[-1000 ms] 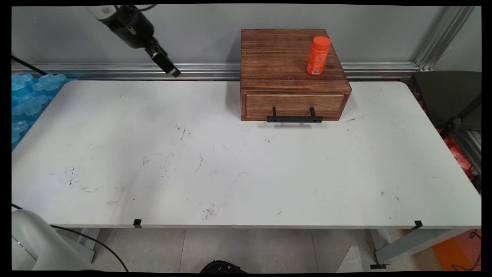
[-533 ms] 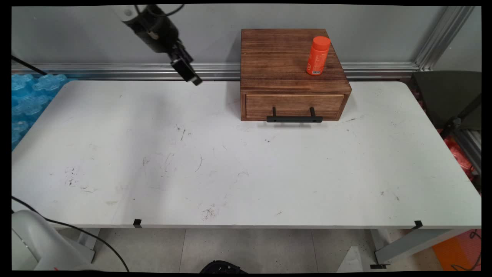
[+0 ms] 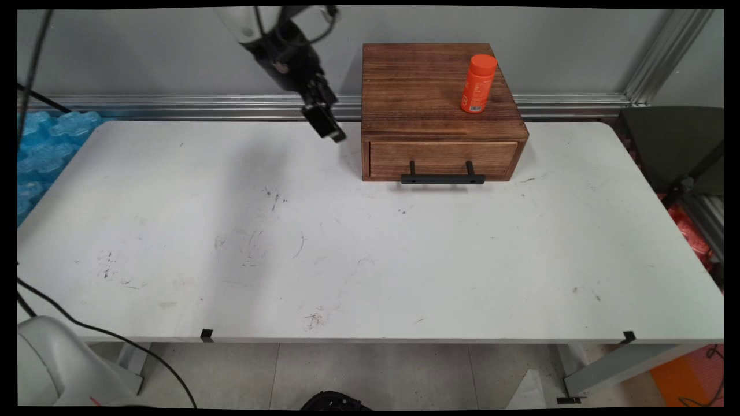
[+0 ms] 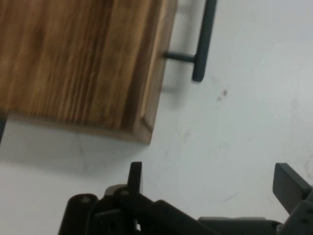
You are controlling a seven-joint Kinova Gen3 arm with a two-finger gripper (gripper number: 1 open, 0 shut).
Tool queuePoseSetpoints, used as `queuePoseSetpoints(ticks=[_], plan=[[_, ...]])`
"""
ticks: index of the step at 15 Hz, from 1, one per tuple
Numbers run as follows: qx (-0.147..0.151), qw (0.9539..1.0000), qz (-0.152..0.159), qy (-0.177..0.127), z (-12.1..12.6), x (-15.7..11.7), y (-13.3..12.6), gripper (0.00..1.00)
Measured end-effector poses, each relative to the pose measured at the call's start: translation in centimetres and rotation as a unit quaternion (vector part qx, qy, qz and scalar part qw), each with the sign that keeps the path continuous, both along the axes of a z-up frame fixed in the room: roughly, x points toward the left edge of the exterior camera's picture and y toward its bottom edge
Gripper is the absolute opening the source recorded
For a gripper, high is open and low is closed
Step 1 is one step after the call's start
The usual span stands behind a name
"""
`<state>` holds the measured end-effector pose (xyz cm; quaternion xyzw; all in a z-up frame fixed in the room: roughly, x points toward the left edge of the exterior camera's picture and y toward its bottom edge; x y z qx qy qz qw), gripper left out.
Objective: Open the drawer
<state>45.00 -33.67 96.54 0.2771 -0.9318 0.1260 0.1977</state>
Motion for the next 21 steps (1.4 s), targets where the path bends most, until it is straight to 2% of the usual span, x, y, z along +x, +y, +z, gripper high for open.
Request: queuePoseSetpoints(ticks=[4,10,21], plan=[[-0.007,0.9989,-0.045,-0.007,-1.6,-4.2,-1.2,1.00],[-0.009,0.9967,-0.078,-0.017,-5.0,-9.6,-3.4,1.00],[0.002,0.9954,-0.090,-0.031,-11.7,-15.7,-7.4,1.00]])
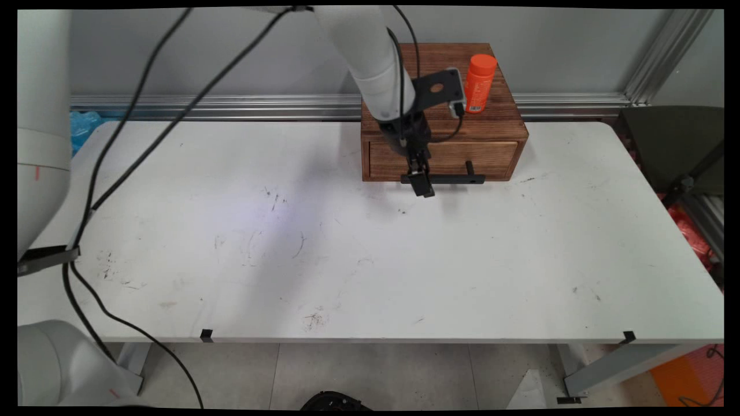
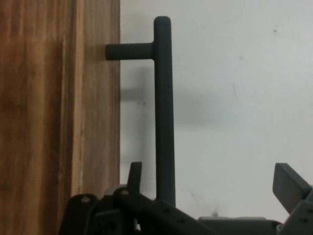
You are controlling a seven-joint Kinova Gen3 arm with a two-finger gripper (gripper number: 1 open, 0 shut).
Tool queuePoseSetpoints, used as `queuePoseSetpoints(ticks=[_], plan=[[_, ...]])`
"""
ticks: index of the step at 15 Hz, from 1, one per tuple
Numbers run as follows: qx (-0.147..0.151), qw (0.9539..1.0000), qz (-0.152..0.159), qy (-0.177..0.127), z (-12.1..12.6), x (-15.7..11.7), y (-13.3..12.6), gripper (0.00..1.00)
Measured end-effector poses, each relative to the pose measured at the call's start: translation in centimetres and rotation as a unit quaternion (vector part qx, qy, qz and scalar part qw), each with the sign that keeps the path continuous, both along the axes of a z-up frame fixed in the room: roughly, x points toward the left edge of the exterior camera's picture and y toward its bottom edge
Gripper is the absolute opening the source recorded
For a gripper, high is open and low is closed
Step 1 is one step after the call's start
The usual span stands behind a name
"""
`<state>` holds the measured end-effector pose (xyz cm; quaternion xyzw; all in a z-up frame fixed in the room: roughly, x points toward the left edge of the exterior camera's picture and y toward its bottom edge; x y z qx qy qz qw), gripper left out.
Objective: Open the drawer
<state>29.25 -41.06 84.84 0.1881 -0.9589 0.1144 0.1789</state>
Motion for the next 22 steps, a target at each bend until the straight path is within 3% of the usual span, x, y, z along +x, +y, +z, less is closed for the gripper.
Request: queuePoseSetpoints(ticks=[12,22], plan=[[0.026,0.9996,0.011,-0.008,-5.3,-3.4,-2.3,1.00],[0.055,0.9984,0.013,-0.004,-6.1,-5.6,0.5,1.00]])
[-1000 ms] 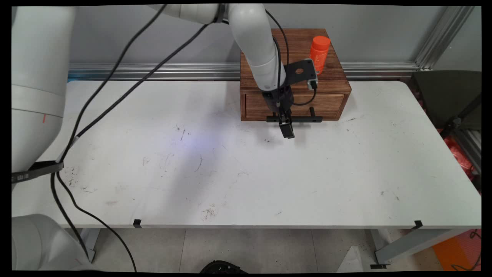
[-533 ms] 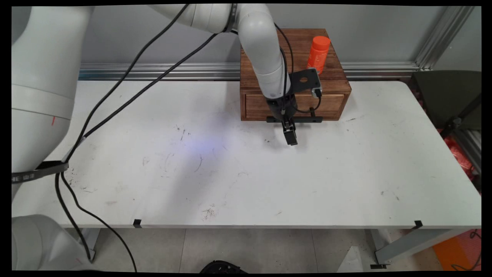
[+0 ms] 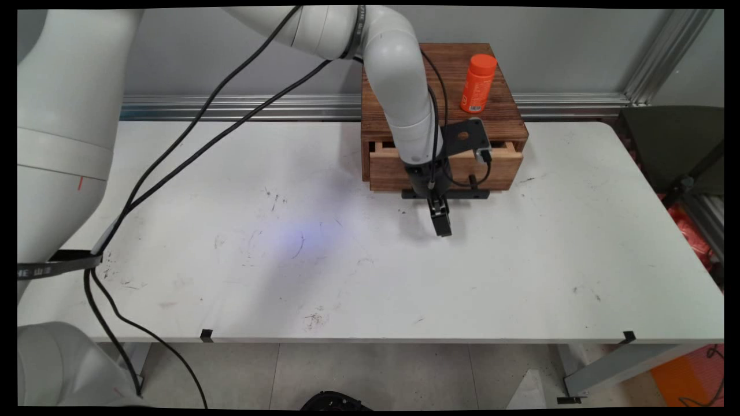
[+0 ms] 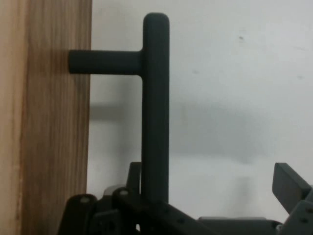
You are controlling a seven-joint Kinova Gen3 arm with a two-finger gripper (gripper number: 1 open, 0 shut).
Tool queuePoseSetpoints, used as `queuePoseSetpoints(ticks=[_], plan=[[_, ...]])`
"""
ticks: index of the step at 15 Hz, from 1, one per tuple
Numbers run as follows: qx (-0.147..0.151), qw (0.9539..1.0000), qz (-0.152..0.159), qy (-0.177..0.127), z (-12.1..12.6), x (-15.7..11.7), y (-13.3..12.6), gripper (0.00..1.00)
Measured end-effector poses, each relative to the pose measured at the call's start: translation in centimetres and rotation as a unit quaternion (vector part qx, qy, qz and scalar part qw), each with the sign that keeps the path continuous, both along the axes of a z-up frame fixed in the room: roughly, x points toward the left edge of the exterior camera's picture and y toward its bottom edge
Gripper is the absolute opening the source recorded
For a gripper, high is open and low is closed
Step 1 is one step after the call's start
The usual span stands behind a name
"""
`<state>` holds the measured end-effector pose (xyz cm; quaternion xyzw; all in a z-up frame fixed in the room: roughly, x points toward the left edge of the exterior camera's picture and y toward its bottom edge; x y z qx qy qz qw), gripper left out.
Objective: Open the drawer
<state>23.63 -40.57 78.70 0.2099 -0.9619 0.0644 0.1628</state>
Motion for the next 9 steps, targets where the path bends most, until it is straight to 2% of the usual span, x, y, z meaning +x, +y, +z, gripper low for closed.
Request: queuePoseSetpoints(ticks=[9], plan=[[0.024,0.9997,-0.010,0.001,0.4,-1.4,4.6,1.00]])
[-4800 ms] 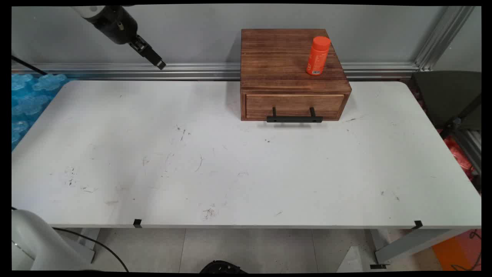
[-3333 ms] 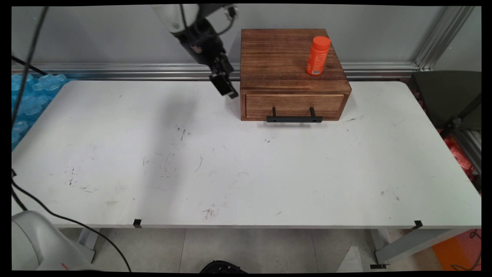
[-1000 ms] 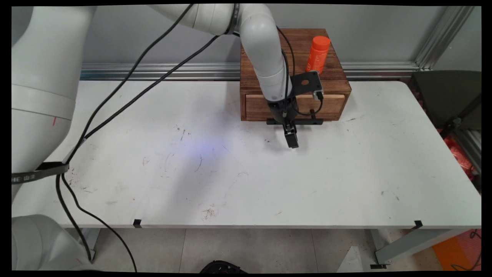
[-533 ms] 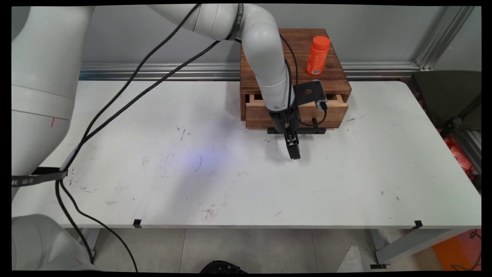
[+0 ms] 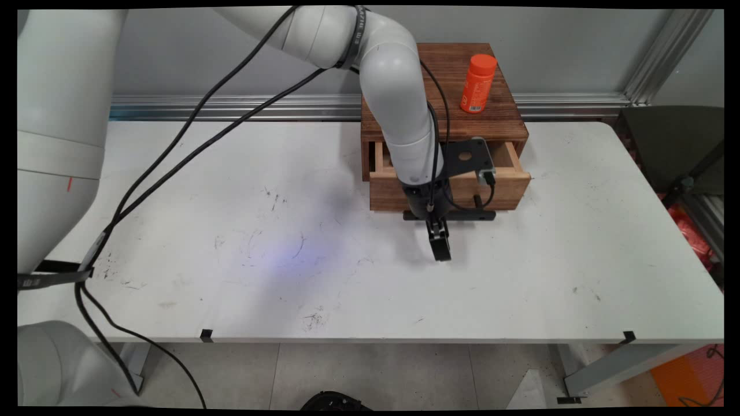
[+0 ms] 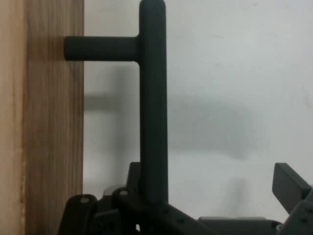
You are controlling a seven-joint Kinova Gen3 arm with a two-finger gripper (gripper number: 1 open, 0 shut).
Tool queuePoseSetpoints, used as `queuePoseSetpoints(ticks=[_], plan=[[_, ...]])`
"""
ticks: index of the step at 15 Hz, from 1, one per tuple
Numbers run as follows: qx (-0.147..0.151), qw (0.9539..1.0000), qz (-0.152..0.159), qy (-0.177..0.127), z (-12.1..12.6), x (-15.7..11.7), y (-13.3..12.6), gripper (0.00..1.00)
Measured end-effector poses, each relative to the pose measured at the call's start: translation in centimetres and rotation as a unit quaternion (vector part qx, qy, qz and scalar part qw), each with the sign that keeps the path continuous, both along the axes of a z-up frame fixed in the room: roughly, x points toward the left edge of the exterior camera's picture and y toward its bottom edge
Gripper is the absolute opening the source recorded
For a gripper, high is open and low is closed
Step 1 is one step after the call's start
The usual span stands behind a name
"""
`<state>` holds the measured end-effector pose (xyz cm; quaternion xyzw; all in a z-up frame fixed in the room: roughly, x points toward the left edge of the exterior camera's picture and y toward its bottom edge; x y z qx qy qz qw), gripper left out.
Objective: Open the drawer
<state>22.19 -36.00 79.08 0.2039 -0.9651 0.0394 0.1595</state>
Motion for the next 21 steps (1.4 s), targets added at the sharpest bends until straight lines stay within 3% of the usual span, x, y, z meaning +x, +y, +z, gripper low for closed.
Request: queuePoseSetpoints(ticks=[11,21], plan=[[0.019,0.9996,-0.023,0.003,0.7,-1.9,6.3,1.00],[0.015,0.9992,-0.035,0.005,1.0,-3.5,11.3,1.00]])
